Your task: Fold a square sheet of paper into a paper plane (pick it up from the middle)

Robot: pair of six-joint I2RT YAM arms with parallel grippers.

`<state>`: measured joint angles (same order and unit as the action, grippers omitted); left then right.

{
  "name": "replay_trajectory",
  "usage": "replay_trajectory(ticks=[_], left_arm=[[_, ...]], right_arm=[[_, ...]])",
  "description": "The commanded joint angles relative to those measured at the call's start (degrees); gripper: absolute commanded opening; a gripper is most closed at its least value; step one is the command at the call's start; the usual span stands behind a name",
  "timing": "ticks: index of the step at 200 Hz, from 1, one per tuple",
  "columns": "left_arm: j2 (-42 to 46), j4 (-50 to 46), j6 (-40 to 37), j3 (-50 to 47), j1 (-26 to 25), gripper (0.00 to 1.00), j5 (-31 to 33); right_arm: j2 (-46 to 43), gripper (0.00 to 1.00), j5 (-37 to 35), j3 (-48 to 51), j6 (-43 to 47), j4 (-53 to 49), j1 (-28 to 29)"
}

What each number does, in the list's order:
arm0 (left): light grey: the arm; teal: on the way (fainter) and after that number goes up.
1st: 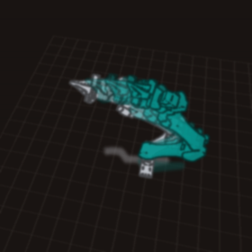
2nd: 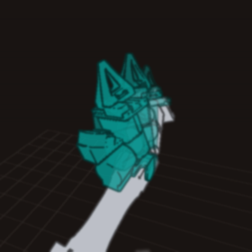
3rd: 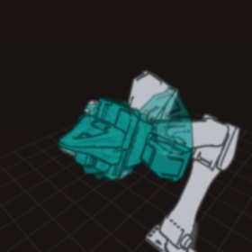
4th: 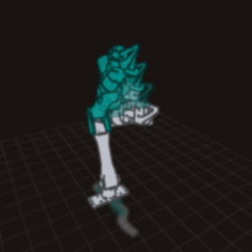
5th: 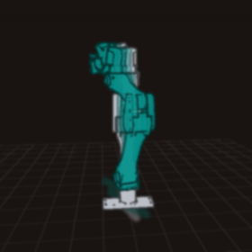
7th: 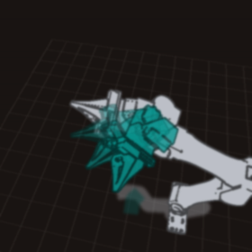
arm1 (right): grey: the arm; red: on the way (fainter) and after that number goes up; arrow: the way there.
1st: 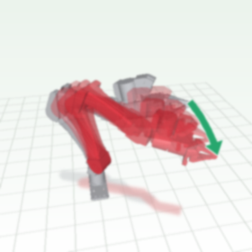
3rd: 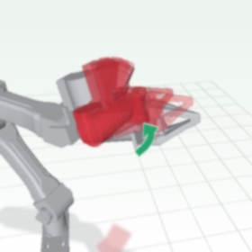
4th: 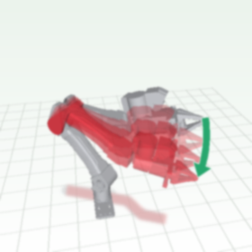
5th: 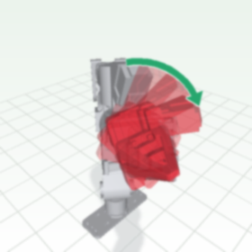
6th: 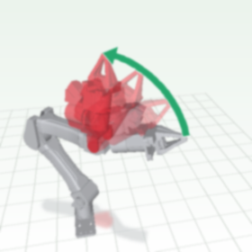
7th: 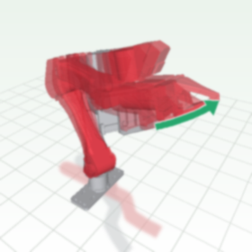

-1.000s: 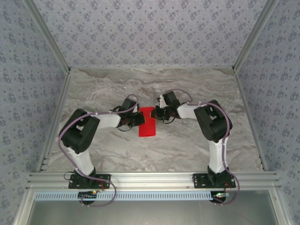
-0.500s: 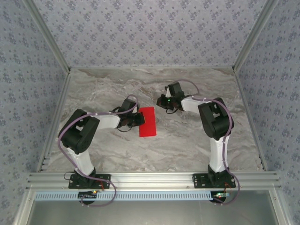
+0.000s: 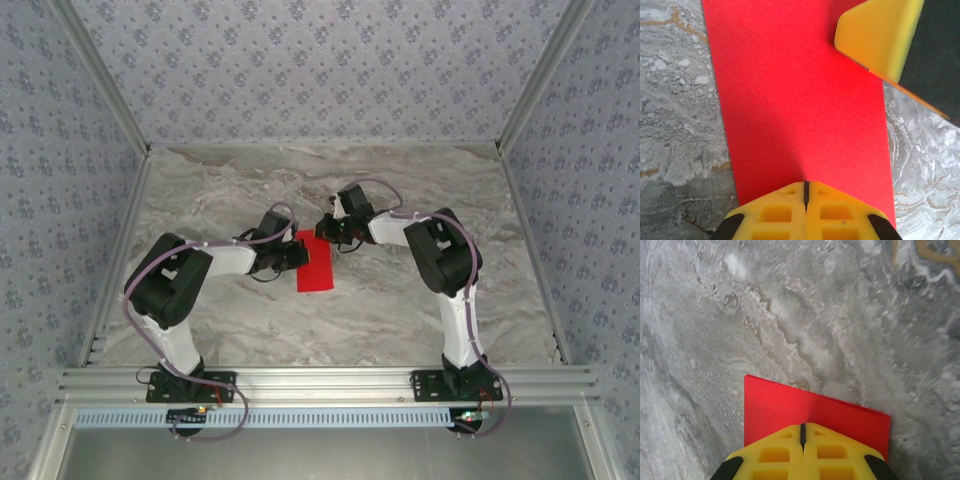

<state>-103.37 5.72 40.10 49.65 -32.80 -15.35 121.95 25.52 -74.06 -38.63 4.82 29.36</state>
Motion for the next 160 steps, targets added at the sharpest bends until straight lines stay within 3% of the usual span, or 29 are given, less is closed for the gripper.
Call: replay_trajectory(ticks=[1,31,55,98,137,160], left_arm=[[-2.28,-12.60,-0.07,-4.75,0.18,0.00,4.23],[-2.18,-12.11,0.32,-5.42,0.16,0.00,4.09],[-1.77,-12.06,1.19,-4.84,0.12,0.00,3.58],[0.92,-12.04,2.08,0.22,0.13,0.00,-1.07],[3.29,-13.46,0.31,8.88,0.27,0.11,-4.56],[0.98,-13.13,-2.22,12.93,0.23,0.12,-5.89]], right_arm=[[2.41,0.00,-5.53,-2.15,0.72,-4.23,-2.85],[1.51,0.00,-5.81,-4.81,2.07,-6.62,-6.67],[-3.05,0.00,-2.88,-3.72,6.06,-7.83,-6.44],[-11.29,0.00,3.55,9.08,6.28,-6.61,-2.51],[-16.83,0.00,6.22,17.35,4.64,-3.01,-0.39],[-17.10,0.00,6.50,18.71,4.02,-1.89,0.25]])
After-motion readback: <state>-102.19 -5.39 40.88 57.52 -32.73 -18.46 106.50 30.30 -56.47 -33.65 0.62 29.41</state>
